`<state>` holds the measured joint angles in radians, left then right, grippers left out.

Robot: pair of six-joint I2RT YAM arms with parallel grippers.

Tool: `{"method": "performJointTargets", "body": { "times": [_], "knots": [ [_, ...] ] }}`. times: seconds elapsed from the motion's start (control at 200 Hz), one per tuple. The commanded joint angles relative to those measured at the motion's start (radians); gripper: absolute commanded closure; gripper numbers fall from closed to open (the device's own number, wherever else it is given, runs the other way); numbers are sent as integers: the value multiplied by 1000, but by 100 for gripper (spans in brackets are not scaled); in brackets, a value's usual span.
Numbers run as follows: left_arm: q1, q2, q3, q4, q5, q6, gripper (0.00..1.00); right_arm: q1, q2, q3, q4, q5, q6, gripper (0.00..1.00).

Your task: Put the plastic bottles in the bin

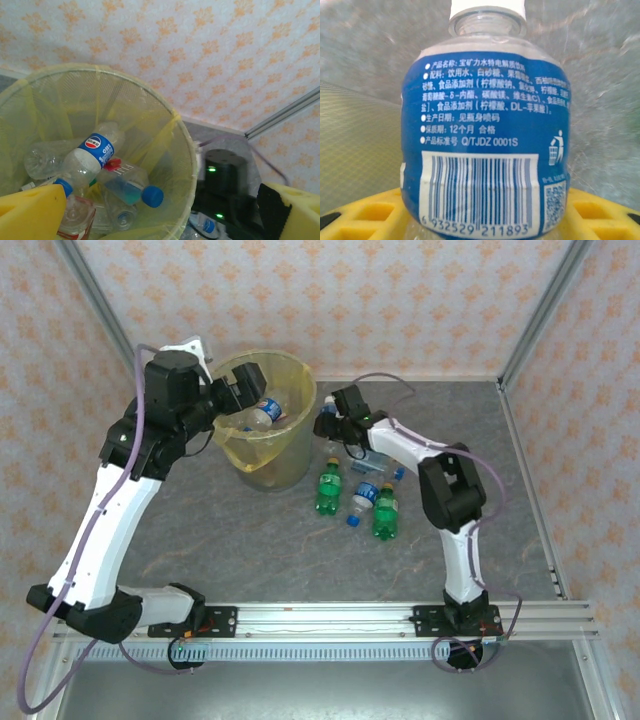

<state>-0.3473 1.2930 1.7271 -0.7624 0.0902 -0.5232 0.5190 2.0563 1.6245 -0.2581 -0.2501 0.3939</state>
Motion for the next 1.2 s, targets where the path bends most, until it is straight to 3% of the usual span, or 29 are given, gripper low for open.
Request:
{"method": "performJointTargets", "body": {
  "times": [0.0,0.31,0.651,1.191],
  "knots": [
    [-7,23,37,-4,39,4,1,1,-168,-61,71,75,10,47],
    [-7,107,78,140,187,-57,8,29,-544,-276,81,192,29,48],
    [-13,178,102,306,345,-148,14,146,-844,-391,54,312,-135,49],
    [-49,197,85,459,456,-162,16,349,-992,-455,72,431,-236,52]
  ]
}}
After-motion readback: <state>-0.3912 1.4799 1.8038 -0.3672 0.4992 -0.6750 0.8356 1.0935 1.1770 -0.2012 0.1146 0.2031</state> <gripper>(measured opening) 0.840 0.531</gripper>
